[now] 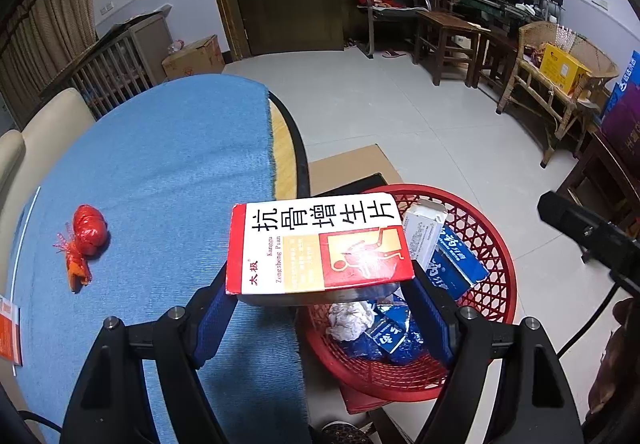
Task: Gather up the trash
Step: 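Open the right gripper to drop the barcode strip while the left holds the medicine box, then open the left gripper to drop the red-and-white medicine box into the basket, then move the left gripper to the orange mesh bag and grasp it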
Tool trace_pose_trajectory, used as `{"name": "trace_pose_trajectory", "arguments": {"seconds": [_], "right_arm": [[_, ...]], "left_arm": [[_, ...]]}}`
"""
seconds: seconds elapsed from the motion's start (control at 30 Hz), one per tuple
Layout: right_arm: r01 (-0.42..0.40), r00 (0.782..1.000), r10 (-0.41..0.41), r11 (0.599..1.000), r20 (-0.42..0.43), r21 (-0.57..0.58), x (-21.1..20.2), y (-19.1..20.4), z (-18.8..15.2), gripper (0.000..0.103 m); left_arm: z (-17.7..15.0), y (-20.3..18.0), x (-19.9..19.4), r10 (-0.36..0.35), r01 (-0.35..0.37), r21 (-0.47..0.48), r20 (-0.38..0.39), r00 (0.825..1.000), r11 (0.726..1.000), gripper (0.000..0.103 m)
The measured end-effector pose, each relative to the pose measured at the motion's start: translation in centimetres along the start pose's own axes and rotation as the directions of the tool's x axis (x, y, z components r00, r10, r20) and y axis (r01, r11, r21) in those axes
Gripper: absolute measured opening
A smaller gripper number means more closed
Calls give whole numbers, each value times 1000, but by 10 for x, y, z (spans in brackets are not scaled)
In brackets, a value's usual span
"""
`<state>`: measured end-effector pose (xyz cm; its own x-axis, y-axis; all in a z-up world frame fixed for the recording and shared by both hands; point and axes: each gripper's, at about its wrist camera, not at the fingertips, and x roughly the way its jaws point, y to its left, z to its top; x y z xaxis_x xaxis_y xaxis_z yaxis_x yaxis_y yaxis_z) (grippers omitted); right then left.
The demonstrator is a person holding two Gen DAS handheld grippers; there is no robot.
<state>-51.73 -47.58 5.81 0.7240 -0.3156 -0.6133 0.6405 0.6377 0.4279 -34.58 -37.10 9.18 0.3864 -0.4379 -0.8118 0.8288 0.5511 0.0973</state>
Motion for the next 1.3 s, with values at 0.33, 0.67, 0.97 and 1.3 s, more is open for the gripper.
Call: {"name": "trace_pose_trajectory", "arguments": {"seconds": [0.33,0.67,0.97,1.3], "right_arm": [[14,999,-15,999,29,34,-10,-14,6,75],[26,998,-27,999,51,27,-15,-12,17,75],[-8,1000,8,999,-3,-40,10,26,14,75],[-65,995,52,986,-88,-156,47,98,-1,75]], "left_arm": [[4,-24,15,-142,143,19,-44,989,990,82],[3,-6,21,-171,171,-17,-85,981,985,83],[-4,64,21,-73,62,-132,-76,994,989,85],[-30,129,17,-19,2,-242,-69,997,970,85]]}}
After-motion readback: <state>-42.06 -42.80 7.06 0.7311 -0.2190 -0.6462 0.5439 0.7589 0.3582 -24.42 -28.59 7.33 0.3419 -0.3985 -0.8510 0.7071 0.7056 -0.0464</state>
